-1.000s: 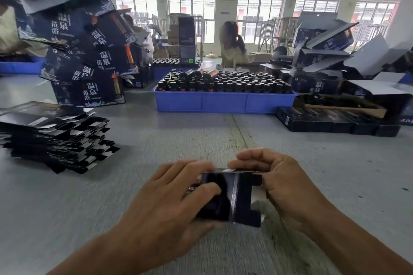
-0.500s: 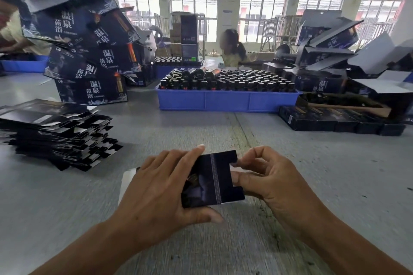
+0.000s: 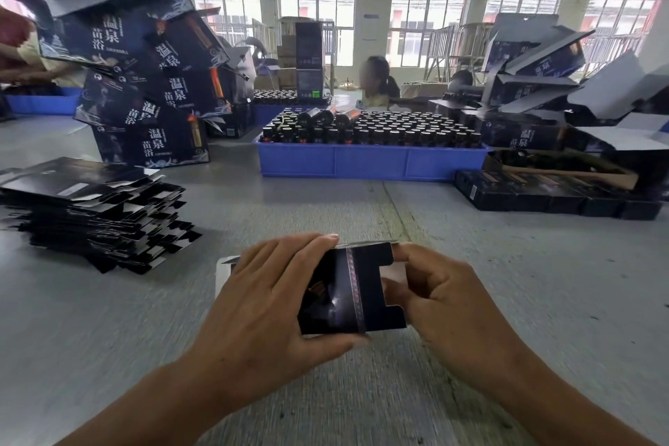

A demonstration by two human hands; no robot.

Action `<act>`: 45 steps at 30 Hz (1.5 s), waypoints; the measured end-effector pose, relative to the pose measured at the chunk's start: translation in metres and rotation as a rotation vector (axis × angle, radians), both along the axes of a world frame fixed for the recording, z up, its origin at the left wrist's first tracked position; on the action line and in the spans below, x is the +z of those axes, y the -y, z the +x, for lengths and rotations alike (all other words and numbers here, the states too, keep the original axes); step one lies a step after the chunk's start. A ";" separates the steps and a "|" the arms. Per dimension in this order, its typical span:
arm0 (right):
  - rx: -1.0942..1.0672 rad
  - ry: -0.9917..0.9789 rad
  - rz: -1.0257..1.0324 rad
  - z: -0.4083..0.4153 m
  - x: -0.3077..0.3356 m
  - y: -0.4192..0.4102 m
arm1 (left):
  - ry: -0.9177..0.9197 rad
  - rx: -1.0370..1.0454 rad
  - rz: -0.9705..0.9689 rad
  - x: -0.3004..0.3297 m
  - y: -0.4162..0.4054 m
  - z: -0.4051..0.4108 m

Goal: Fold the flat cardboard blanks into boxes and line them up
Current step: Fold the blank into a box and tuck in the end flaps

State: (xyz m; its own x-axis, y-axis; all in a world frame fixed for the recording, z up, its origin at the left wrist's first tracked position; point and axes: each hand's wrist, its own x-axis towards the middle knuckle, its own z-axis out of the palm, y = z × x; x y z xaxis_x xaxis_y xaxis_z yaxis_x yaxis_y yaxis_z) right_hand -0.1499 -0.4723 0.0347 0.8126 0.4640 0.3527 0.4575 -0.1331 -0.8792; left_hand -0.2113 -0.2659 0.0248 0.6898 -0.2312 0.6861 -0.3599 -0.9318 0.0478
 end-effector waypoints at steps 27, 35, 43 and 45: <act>-0.117 0.183 -0.002 -0.005 -0.003 -0.003 | 0.010 -0.026 0.171 0.011 -0.008 -0.002; -0.171 0.272 -0.034 -0.007 -0.004 -0.002 | 0.049 -0.065 0.166 0.007 -0.011 0.002; -0.211 0.431 -0.131 -0.010 -0.002 -0.001 | 0.084 -0.097 0.149 0.008 -0.011 0.002; -0.218 0.469 -0.146 -0.011 -0.001 -0.001 | 0.072 -0.109 0.144 0.008 -0.010 0.001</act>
